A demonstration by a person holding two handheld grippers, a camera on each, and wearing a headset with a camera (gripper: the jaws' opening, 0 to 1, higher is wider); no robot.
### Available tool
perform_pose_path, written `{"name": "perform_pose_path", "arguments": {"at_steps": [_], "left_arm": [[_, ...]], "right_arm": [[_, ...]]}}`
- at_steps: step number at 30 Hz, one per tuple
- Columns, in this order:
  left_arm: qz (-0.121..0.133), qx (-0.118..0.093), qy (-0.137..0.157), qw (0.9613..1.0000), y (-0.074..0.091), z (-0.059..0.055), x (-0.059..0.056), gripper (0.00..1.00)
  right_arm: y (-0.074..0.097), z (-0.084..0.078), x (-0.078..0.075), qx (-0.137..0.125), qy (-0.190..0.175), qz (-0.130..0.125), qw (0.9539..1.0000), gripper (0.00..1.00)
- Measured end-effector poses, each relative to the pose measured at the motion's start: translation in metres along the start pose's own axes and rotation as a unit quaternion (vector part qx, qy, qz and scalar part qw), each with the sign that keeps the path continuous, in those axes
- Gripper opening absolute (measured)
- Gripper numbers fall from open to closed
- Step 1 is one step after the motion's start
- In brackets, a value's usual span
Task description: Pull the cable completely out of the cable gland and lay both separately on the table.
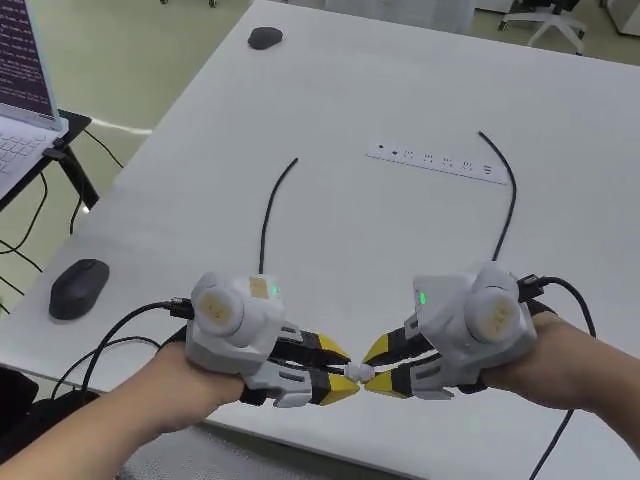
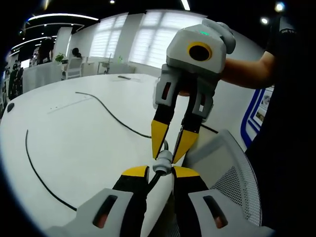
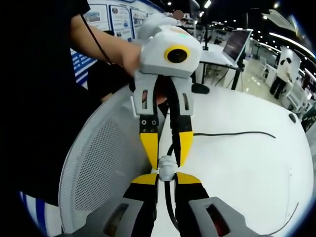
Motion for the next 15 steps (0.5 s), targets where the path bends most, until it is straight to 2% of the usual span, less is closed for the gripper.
{"name": "perform_pose_path", "arguments": {"at_steps": [1,6,10,15], "left_arm": [[-0.006,-0.002,-0.004,1.0,0.0,-0.001,-0.001,0.16],[-0.002,-0.003,-0.013,0.9999,0.003,-0.003,-0.001,0.15],[-0.003,0.0,-0.018,0.9998,0.007,-0.004,0.003,0.15],[-0.01,0.007,-0.024,0.9996,0.014,-0.002,0.009,0.14]], "right_arm": [[0.0,0.0,0.0,0.001,0.003,-0.001,1.0,0.06],[-0.006,0.003,0.001,0.007,0.014,-0.003,0.9999,0.06],[-0.008,0.005,0.001,0.003,0.02,-0.013,0.9997,0.07],[-0.012,0.012,0.0,-0.009,0.004,-0.028,0.9995,0.08]]}}
Point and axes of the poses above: the centre of the closed fingertips' face, and the gripper's own axes: y roughly backward along the fingers, x roughly to its left, z roughly out of its top, the point moved 10 cm from there along y, roughly backward along the fingers, and after that the axes turned 12 degrees about z, right-handed, at the moved point
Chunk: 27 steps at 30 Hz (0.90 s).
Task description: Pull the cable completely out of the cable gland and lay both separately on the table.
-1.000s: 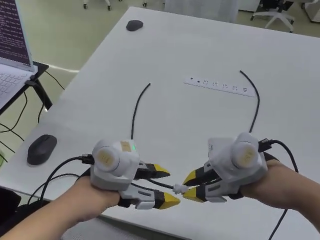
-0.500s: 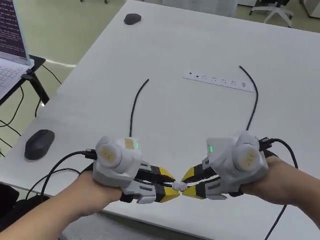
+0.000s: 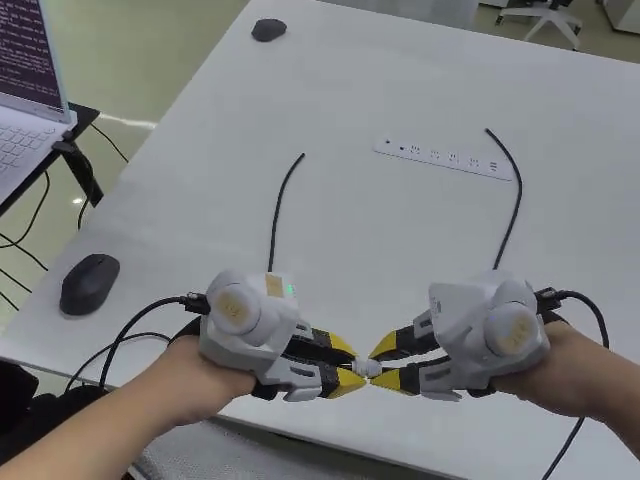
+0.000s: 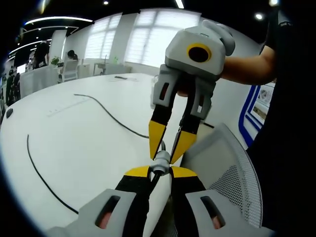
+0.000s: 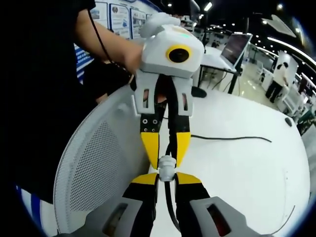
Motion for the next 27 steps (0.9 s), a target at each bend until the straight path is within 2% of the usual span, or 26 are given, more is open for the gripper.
{"name": "perform_pose_path", "arguments": {"at_steps": [2,4,5,6,7,8,9,10,11,12,13,15,16,17,18,20,23,24,25,26,27], "left_arm": [[-0.004,0.001,-0.01,0.9999,0.002,0.0,0.002,0.14],[-0.005,-0.001,-0.018,0.9998,0.005,0.001,0.004,0.14],[-0.005,-0.003,-0.019,0.9998,0.006,0.002,0.005,0.14],[-0.005,-0.005,-0.02,0.9998,0.007,0.002,0.006,0.14],[-0.005,-0.006,-0.019,0.9998,0.007,0.003,0.008,0.14],[-0.008,-0.008,-0.019,0.9998,0.008,0.003,0.008,0.14],[-0.011,-0.01,-0.022,0.9997,0.008,0.004,0.008,0.14],[-0.013,-0.012,-0.033,0.9993,0.009,0.005,0.008,0.14],[-0.013,-0.009,-0.033,0.9993,0.008,0.005,0.008,0.14],[-0.015,-0.008,-0.036,0.9992,0.008,0.006,0.008,0.14],[-0.016,-0.009,-0.039,0.9991,0.008,0.006,0.008,0.14],[-0.016,-0.008,-0.045,0.9988,0.008,0.009,0.006,0.14],[-0.016,-0.008,-0.045,0.9988,0.009,0.01,0.004,0.14],[-0.017,-0.007,-0.045,0.9988,0.01,0.01,0.004,0.14],[-0.013,-0.004,-0.051,0.9986,0.011,0.012,0.003,0.14],[-0.008,-0.002,-0.042,0.9991,0.012,0.014,0.003,0.14],[-0.001,-0.004,-0.046,0.9989,0.013,0.019,-0.002,0.14],[0.002,-0.002,-0.044,0.999,0.012,0.019,-0.003,0.14],[0.002,-0.003,-0.045,0.999,0.011,0.018,-0.006,0.14],[0.003,-0.004,-0.046,0.9989,0.01,0.018,-0.008,0.14],[0.007,-0.005,-0.043,0.999,0.008,0.018,-0.01,0.14]], "right_arm": [[-0.001,0.001,-0.001,-0.021,-0.039,0.0,0.999,0.08],[0.0,0.0,-0.003,-0.044,-0.061,0.002,0.9972,0.09],[0.002,-0.004,-0.005,-0.059,-0.092,0.008,0.994,0.1],[0.003,-0.006,-0.004,-0.078,-0.117,0.021,0.9898,0.12],[0.003,-0.007,-0.004,-0.111,-0.147,0.043,0.9819,0.16],[0.007,-0.01,-0.006,-0.136,-0.165,0.049,0.9756,0.17],[0.01,-0.012,-0.008,-0.145,-0.173,0.055,0.9727,0.17],[0.013,-0.014,-0.009,-0.164,-0.202,0.069,0.9631,0.17],[0.014,-0.016,-0.009,-0.171,-0.223,0.084,0.956,0.17],[0.016,-0.017,-0.011,-0.179,-0.228,0.085,0.9533,0.16],[0.018,-0.019,-0.014,-0.189,-0.226,0.079,0.9524,0.14],[0.02,-0.022,-0.016,-0.215,-0.252,0.085,0.9396,0.13],[0.021,-0.021,-0.016,-0.228,-0.258,0.089,0.9345,0.12],[0.021,-0.021,-0.017,-0.238,-0.26,0.092,0.9312,0.11],[0.02,-0.021,-0.016,-0.25,-0.267,0.107,0.9247,0.11],[0.016,-0.022,-0.016,-0.259,-0.277,0.127,0.9167,0.13],[0.012,-0.024,-0.016,-0.263,-0.258,0.14,0.919,0.12],[0.012,-0.024,-0.016,-0.267,-0.261,0.144,0.9162,0.12],[0.011,-0.024,-0.015,-0.277,-0.278,0.154,0.9066,0.12],[0.012,-0.025,-0.015,-0.277,-0.282,0.163,0.9039,0.12],[0.012,-0.026,-0.014,-0.275,-0.281,0.17,0.9037,0.1]]}}
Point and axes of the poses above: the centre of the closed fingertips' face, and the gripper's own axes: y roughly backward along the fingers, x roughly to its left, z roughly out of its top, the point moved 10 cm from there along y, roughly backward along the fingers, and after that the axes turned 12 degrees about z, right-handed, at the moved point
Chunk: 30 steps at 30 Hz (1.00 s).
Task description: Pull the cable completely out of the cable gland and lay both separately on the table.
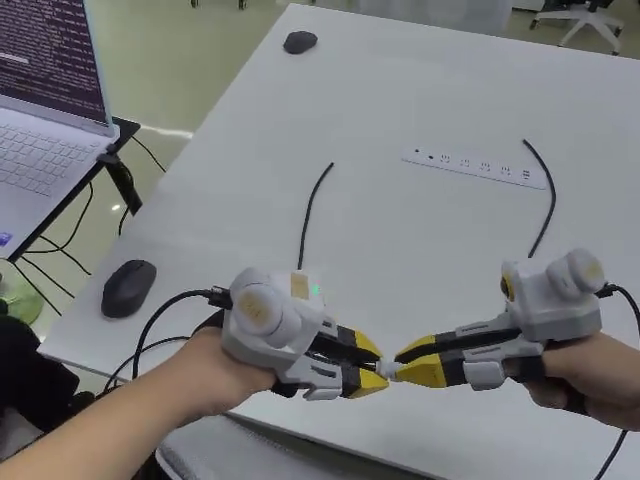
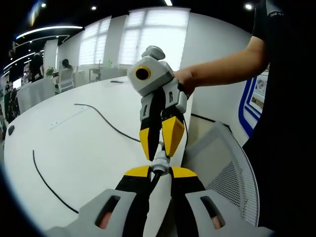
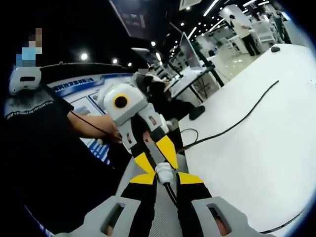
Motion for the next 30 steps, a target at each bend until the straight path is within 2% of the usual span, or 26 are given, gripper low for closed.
{"name": "perform_pose_path", "arguments": {"at_steps": [7,11,13,15,18,20,25,30], "left_arm": [[0.003,-0.001,-0.004,1.0,-0.007,0.0,-0.008,0.14],[0.003,-0.002,0.008,1.0,-0.009,-0.001,-0.01,0.14],[0.004,0.001,-0.003,1.0,-0.008,0.0,-0.013,0.14],[0.004,0.004,-0.005,1.0,-0.008,0.0,-0.012,0.14],[0.012,-0.001,0.008,0.9999,-0.007,0.001,-0.011,0.14],[0.016,0.004,-0.004,0.9998,-0.007,0.001,-0.013,0.14],[0.014,0.008,-0.002,0.9999,-0.007,-0.001,-0.011,0.14],[0.011,0.01,-0.004,0.9999,-0.006,0.001,-0.009,0.14]], "right_arm": [[0.006,-0.004,0.0,0.02,-0.01,0.009,0.9997,0.09],[0.006,-0.006,-0.001,0.026,-0.025,0.012,0.9993,0.09],[0.006,-0.005,-0.001,0.033,-0.037,0.019,0.9986,0.09],[0.005,-0.005,-0.001,0.036,-0.037,0.02,0.9985,0.09],[0.005,-0.006,-0.001,0.05,-0.036,0.024,0.9978,0.1],[0.005,-0.007,-0.003,0.053,-0.039,0.025,0.9975,0.09],[0.004,-0.007,-0.002,0.058,-0.023,0.021,0.9978,0.08],[0.003,-0.006,0.002,0.058,0.016,0.01,0.9982,0.07]]}}
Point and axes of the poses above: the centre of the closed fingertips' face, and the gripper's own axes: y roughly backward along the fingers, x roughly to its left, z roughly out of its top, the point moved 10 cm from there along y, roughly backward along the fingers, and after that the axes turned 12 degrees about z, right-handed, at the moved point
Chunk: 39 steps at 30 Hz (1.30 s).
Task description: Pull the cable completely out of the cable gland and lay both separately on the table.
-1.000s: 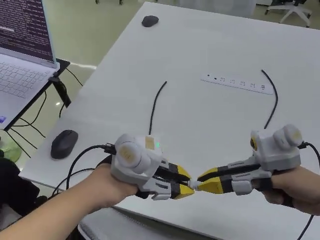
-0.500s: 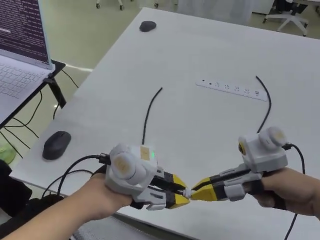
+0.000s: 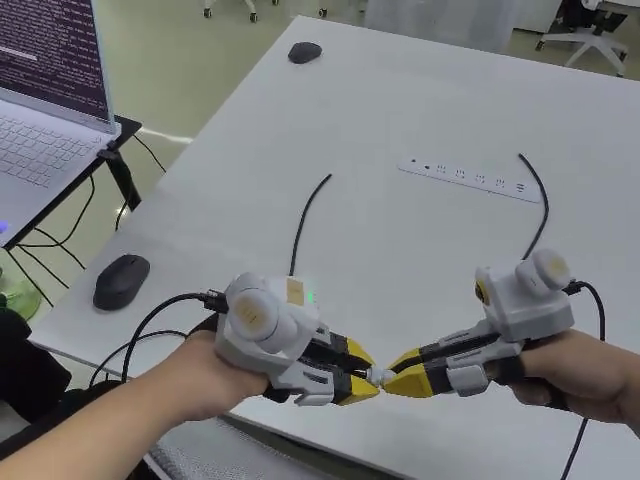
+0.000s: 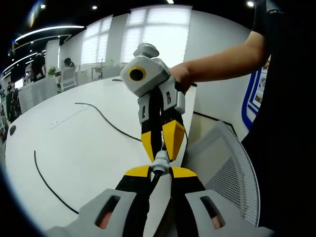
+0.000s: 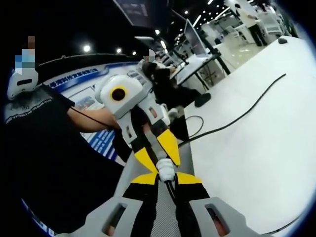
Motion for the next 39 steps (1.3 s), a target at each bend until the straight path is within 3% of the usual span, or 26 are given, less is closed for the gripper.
{"name": "perform_pose_path", "arguments": {"at_steps": [4,6,10,13,15,16,18,22,24,25,27,30,34,35,37,38,39], "left_arm": [[-0.005,0.003,0.01,0.9999,-0.001,0.0,0.004,0.14],[-0.009,0.007,0.024,0.9996,-0.003,0.001,0.006,0.14],[-0.017,0.01,0.038,0.9991,-0.006,0.0,0.008,0.14],[-0.022,0.013,0.045,0.9987,-0.007,0.0,0.009,0.14],[-0.026,0.016,0.064,0.9975,-0.007,0.001,0.01,0.14],[-0.026,0.015,0.065,0.9974,-0.008,0.001,0.011,0.14],[-0.03,0.017,0.07,0.997,-0.008,0.0,0.011,0.14],[-0.031,0.025,0.083,0.9957,-0.01,-0.003,0.009,0.14],[-0.03,0.024,0.093,0.9949,-0.01,-0.004,0.01,0.14],[-0.03,0.025,0.096,0.9946,-0.01,-0.004,0.01,0.14],[-0.03,0.023,0.105,0.9937,-0.01,-0.003,0.01,0.14],[-0.029,0.021,0.107,0.9936,-0.009,-0.002,0.01,0.14],[-0.025,0.021,0.099,0.9945,-0.01,-0.001,0.009,0.14],[-0.021,0.018,0.09,0.9956,-0.01,-0.001,0.008,0.14],[-0.02,0.019,0.082,0.9962,-0.011,-0.001,0.007,0.14],[-0.017,0.015,0.078,0.9967,-0.011,0.0,0.006,0.14],[-0.017,0.013,0.075,0.997,-0.011,0.001,0.005,0.14]], "right_arm": [[0.001,0.001,0.001,0.004,0.033,-0.019,0.9992,0.07],[0.001,0.002,0.003,0.018,0.067,-0.036,0.997,0.06],[0.002,0.003,0.005,0.047,0.145,-0.073,0.9857,0.07],[0.0,0.002,0.012,0.07,0.202,-0.104,0.9713,0.07],[0.0,0.002,0.016,0.092,0.253,-0.124,0.9551,0.07],[-0.001,0.002,0.019,0.106,0.279,-0.138,0.9444,0.07],[-0.004,0.001,0.023,0.123,0.304,-0.15,0.9326,0.07],[-0.008,-0.004,0.025,0.156,0.364,-0.18,0.9004,0.07],[-0.01,-0.005,0.027,0.168,0.386,-0.19,0.8869,0.07],[-0.01,-0.005,0.027,0.17,0.392,-0.192,0.8834,0.07],[-0.01,-0.006,0.028,0.167,0.393,-0.196,0.8829,0.07],[-0.009,-0.004,0.028,0.168,0.4,-0.201,0.8783,0.07],[-0.007,-0.004,0.027,0.165,0.401,-0.201,0.8786,0.07],[-0.006,-0.003,0.026,0.156,0.387,-0.201,0.8862,0.08],[-0.004,-0.005,0.024,0.128,0.34,-0.189,0.9123,0.08],[-0.003,-0.005,0.023,0.125,0.338,-0.19,0.9131,0.08],[0.001,-0.006,0.022,0.113,0.312,-0.189,0.9243,0.09]]}}
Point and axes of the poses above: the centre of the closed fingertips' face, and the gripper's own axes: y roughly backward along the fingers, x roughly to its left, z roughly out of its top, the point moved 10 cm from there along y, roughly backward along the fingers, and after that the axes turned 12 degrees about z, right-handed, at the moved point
